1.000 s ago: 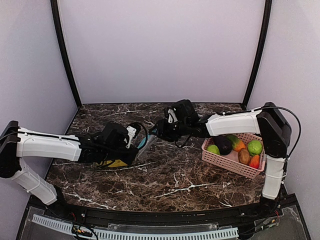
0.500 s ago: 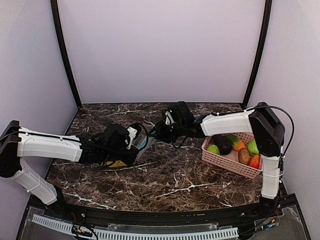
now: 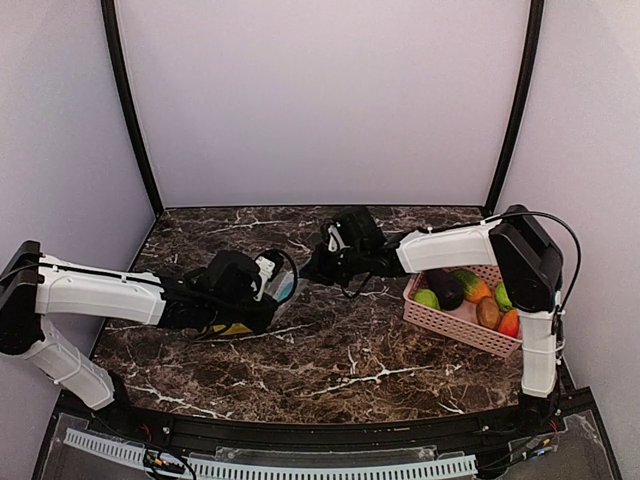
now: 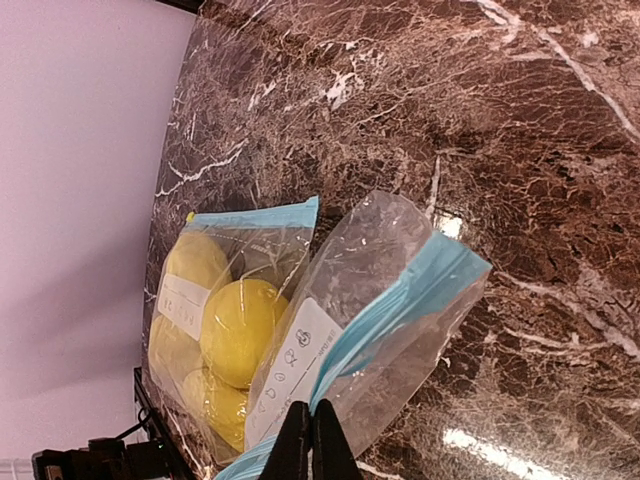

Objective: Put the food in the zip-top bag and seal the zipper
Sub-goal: Pass from the left arm to the right

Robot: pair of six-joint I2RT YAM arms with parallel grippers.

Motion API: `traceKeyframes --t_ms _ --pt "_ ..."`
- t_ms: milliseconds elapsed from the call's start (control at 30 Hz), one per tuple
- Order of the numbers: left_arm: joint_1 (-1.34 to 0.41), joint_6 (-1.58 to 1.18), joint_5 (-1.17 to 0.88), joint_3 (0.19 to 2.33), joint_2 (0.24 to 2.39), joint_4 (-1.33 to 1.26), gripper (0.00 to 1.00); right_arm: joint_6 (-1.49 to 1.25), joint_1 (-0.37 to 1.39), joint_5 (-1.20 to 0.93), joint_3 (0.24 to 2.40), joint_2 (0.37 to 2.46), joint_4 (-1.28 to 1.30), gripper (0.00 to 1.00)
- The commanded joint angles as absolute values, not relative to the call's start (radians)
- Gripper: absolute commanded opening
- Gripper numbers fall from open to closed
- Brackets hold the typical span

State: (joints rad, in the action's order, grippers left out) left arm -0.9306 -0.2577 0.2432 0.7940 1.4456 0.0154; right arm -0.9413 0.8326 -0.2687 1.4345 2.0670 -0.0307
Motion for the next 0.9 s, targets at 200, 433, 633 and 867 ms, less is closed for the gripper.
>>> traceKeyframes --t_ms 200,433,633,867 --pt "-0.937 -0.340 0.192 0.767 1.434 0.004 0.11 -0.916 0.836 -0.292 1.394 2.064 -0.157 0.00" --pt "-0.936 -0.438 0.105 0.791 1.349 0.060 0.61 -0.786 0.835 -0.388 1.255 1.964 -0.356 0.00" --pt "-0.911 -0.535 0.027 0.804 1.241 0.062 0.75 -0.617 0.836 -0.517 1.195 1.854 -0.354 0.00" --pt "-0.852 -0.648 -0.115 0.823 1.195 -0.034 0.78 -0.467 0.836 -0.640 1.129 1.755 -0.275 0.00"
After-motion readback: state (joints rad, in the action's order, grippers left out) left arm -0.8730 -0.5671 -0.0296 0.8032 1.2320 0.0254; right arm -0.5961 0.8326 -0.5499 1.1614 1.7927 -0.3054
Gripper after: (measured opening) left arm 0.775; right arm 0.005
